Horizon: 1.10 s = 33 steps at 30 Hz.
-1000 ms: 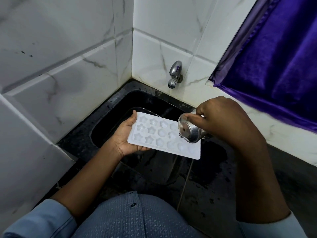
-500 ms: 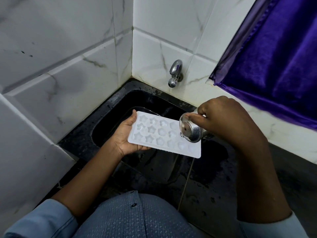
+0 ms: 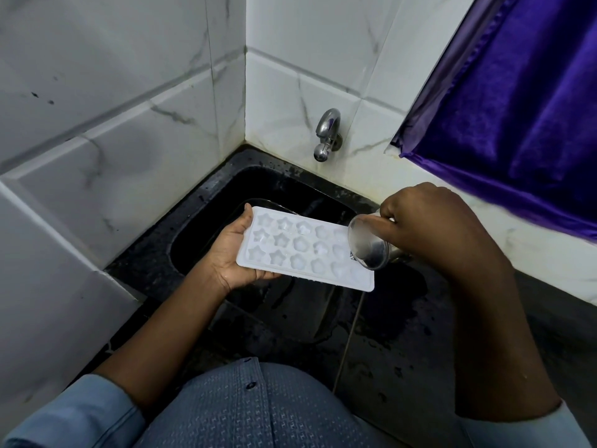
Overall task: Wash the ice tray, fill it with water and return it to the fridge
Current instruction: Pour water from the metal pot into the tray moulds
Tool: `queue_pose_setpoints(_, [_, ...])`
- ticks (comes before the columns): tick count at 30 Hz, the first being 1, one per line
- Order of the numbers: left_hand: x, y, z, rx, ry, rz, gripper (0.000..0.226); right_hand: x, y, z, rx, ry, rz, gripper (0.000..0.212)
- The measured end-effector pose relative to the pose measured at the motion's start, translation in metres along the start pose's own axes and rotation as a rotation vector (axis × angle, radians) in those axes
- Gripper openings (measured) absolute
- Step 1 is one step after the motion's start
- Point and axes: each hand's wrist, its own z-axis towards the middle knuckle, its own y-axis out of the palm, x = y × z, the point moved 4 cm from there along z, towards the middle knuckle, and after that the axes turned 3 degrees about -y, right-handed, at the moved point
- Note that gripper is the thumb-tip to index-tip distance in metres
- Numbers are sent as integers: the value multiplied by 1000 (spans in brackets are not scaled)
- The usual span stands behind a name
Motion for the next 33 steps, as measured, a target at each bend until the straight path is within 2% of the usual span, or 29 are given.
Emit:
queue_pose_setpoints(6, [0, 2, 0, 3, 16, 5, 81, -1, 7, 1, -9, 20, -49, 54])
queue_pose_setpoints(12, [0, 4, -2, 16, 26, 16, 78, -4, 15, 4, -22, 37, -57, 59])
queue_pose_setpoints(33, [4, 6, -11, 24, 55, 18, 76, -3, 18, 1, -71, 73, -79, 55])
